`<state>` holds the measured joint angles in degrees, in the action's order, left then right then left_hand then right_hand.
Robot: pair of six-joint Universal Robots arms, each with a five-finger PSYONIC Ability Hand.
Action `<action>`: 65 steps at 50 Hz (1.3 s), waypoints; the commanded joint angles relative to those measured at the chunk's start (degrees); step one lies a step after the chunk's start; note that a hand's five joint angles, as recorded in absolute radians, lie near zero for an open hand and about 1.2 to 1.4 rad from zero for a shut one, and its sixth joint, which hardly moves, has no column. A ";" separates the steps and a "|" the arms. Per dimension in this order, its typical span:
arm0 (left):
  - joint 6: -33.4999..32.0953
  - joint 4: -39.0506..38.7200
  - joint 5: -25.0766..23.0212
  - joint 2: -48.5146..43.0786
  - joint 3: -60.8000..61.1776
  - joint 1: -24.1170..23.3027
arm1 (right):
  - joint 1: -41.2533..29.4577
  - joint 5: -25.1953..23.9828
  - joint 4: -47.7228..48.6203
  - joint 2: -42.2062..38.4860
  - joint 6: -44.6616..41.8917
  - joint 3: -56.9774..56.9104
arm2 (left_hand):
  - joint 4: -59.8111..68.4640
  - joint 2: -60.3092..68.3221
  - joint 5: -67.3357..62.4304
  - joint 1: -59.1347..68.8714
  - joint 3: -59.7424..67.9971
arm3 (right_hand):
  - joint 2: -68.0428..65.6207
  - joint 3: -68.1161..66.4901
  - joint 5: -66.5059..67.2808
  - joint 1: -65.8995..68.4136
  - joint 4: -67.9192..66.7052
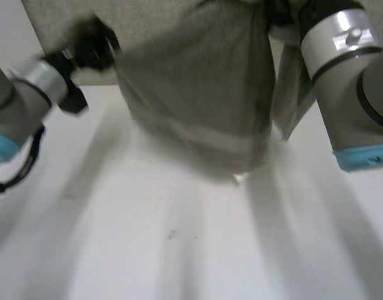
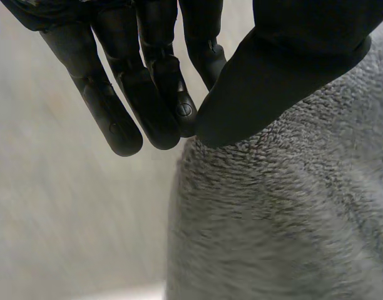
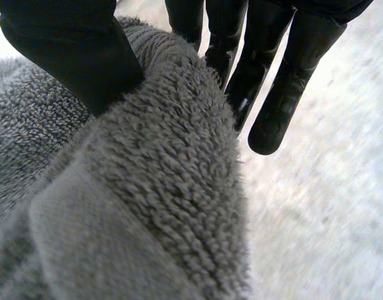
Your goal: Fold the laundry
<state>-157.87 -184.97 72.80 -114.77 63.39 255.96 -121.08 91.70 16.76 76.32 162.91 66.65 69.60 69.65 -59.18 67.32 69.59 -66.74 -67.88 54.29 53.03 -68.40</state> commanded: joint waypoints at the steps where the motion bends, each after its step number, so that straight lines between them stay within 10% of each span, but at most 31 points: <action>1: 3.53 -11.63 10.79 13.93 8.12 -0.90 | -0.47 0.23 11.81 -0.73 0.04 2.77 | 10.40 10.35 -10.82 12.68 10.41 | -13.26 -12.12 15.71 26.97 -11.60; 11: -4.87 -15.24 1.83 16.95 35.62 -3.27 | 0.41 -6.80 -10.52 -3.02 -0.31 5.95 | 10.40 10.35 -10.82 12.68 10.41 | -13.26 -12.12 15.71 26.97 -11.60; 21: -26.50 -14.54 5.24 6.41 46.30 -9.42 | 3.55 -7.77 -35.30 -13.21 -11.10 5.94 | 10.40 10.35 -10.82 12.68 10.41 | -3.93 -2.79 6.38 17.65 -2.28; 28: -26.44 -13.40 5.34 7.01 46.92 -12.94 | 4.36 -7.86 -33.91 -13.30 -11.65 9.36 | 10.40 10.35 -10.82 12.68 10.41 | 2.81 3.95 -0.36 10.90 4.47; 32: -26.44 -13.40 5.78 9.72 45.95 -15.75 | 4.80 -7.77 -29.17 -12.43 -8.15 13.57 | -18.44 -18.49 18.02 -16.16 -18.43 | 9.02 10.16 -6.57 4.69 10.68; 39: -26.44 -13.75 5.78 13.78 44.02 -15.23 | 5.33 -7.68 -23.98 -9.53 -5.06 20.52 | -24.22 -24.28 23.81 -21.95 -24.22 | 27.84 28.98 -25.39 -14.13 29.50; 65: -25.74 4.00 0.69 9.82 37.86 0.24 | 3.04 0.05 -2.70 1.20 -4.27 39.26 | -42.39 -42.44 41.98 -40.12 -42.39 | 35.29 36.43 -32.85 -21.58 36.95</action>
<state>-184.18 -187.10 76.58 -104.95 101.29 254.49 -116.22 90.38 13.57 77.88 158.66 104.83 25.71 25.86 -15.70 26.04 25.90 -30.49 -30.10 19.79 27.16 -30.05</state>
